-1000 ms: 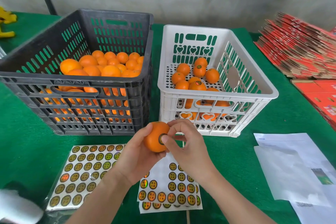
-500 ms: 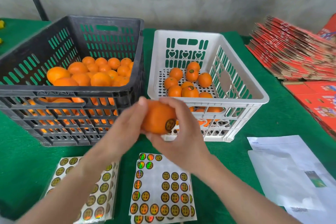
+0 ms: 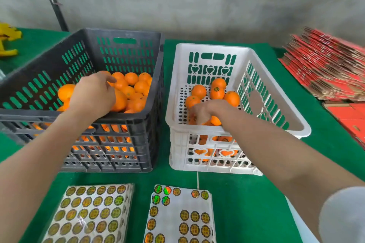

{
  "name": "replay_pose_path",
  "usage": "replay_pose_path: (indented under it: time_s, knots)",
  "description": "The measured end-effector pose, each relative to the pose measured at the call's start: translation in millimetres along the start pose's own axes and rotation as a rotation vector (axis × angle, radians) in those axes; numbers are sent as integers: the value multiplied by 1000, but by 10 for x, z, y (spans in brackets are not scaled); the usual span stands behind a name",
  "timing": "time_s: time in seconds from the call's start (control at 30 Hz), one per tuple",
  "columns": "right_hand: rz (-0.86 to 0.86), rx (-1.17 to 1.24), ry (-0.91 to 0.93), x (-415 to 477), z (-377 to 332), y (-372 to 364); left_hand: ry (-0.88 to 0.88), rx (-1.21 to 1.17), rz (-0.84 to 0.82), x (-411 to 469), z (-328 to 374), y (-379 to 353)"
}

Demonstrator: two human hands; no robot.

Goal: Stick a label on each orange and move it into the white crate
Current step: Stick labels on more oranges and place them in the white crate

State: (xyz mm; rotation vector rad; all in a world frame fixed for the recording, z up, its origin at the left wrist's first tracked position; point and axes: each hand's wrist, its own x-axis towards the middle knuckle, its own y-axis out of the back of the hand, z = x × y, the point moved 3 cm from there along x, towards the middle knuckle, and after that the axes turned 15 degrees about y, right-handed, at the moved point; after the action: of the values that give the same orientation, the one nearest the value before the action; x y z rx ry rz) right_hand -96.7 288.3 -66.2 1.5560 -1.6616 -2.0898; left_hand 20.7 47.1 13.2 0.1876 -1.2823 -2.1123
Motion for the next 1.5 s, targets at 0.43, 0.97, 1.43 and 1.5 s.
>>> replay_pose_path:
  time_s: [0.43,0.97,1.43,1.5]
  knots:
    - [1548,443,122,-534,-313,678,206,-533,41,58,-202,91]
    - [36,-234,337,603,-1802,903,210,-550,45,81,-253,111]
    - [619,1074,736,-1081,-1337,500,-11,-724,108,-37,-226,244]
    - [576,1329,808,-1135,-1287,190,-40,-758,60,-144,-136,275]
